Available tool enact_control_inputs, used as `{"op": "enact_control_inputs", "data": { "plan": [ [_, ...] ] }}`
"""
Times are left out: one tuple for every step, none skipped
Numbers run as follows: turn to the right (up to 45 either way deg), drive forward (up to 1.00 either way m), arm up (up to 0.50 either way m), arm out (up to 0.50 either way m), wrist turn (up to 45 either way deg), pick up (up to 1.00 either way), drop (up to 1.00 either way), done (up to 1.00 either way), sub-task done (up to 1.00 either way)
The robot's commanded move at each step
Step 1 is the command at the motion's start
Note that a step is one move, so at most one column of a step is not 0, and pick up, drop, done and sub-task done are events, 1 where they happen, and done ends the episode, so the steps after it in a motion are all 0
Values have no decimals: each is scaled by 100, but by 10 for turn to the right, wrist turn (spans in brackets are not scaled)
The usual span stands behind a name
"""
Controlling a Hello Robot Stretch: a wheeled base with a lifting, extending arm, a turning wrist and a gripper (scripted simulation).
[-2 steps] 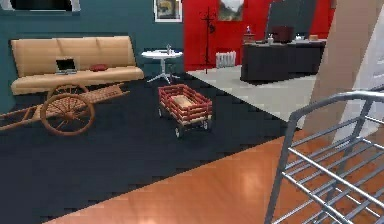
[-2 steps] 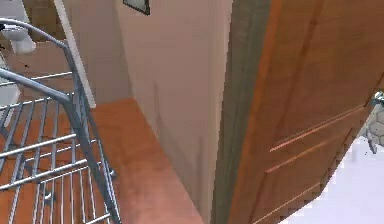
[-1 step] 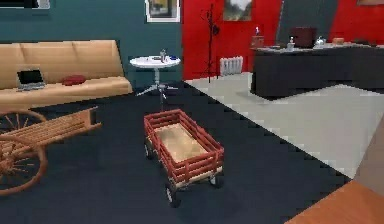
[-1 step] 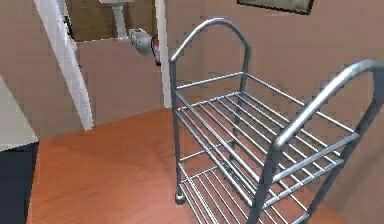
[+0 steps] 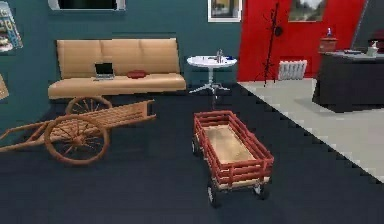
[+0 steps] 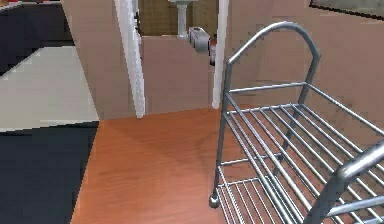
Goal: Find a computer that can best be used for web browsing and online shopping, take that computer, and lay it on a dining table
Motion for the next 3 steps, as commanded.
{"op": "enact_control_inputs", "data": {
  "plan": [
    [0, 10, 0, 0, 0, 0, 0, 0, 0],
    [450, 0, 0, 0, 0, 0, 0, 0, 0],
    [60, 0, 0, 0, 0, 0, 0, 0, 0]
  ]
}}
